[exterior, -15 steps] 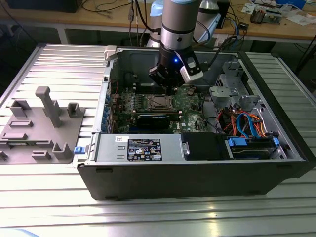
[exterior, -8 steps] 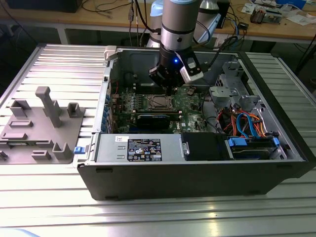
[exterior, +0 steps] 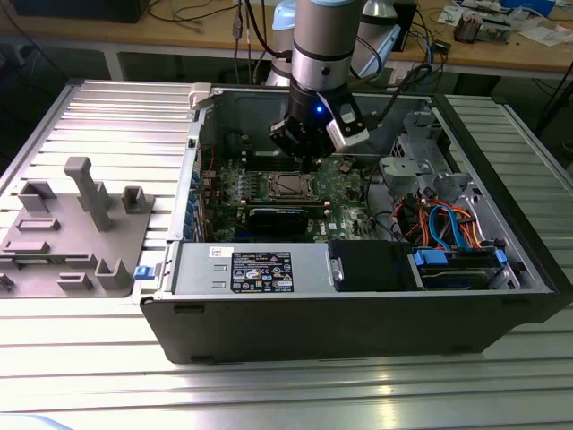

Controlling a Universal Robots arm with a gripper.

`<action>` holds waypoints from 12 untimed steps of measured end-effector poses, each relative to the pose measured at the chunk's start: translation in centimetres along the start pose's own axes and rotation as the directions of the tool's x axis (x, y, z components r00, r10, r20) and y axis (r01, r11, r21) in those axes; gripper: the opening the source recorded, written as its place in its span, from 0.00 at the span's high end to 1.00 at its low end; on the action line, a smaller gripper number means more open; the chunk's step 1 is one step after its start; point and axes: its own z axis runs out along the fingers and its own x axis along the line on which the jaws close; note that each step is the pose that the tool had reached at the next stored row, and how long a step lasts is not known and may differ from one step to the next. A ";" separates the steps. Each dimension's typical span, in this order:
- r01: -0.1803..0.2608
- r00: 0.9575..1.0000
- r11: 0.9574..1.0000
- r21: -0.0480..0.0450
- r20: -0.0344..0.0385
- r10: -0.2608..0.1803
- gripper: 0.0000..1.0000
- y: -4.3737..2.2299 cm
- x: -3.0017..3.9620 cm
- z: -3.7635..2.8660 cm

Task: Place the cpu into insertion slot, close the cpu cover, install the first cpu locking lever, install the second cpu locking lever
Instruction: 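Install the second cpu locking lever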

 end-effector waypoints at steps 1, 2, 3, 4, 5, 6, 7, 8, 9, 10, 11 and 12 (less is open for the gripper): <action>0.000 1.000 1.000 0.000 0.000 0.000 0.89 0.01 0.00 -0.07; 0.000 1.000 1.000 -0.001 0.000 0.000 0.89 0.00 0.00 -0.07; 0.000 1.000 1.000 -0.001 0.000 0.000 0.89 -0.04 0.00 -0.08; 0.000 1.000 1.000 -0.001 0.000 0.000 0.89 -0.16 0.01 -0.09; 0.000 1.000 1.000 -0.002 0.000 0.000 0.89 -0.33 0.02 -0.09; 0.000 1.000 1.000 -0.002 0.000 0.000 0.89 -0.50 0.03 -0.06; 0.000 1.000 1.000 -0.002 0.000 0.000 0.89 -0.66 0.05 0.01; 0.000 1.000 1.000 -0.002 0.000 0.000 0.89 -0.70 0.07 0.08; 0.000 1.000 1.000 -0.002 -0.001 0.000 0.89 -0.75 0.11 0.14; 0.000 1.000 1.000 -0.001 -0.001 0.000 0.89 -0.77 0.15 0.17; 0.000 1.000 1.000 -0.001 -0.001 0.000 0.89 -0.77 0.16 0.19; 0.000 1.000 1.000 -0.002 -0.001 0.000 0.89 -0.77 0.16 0.20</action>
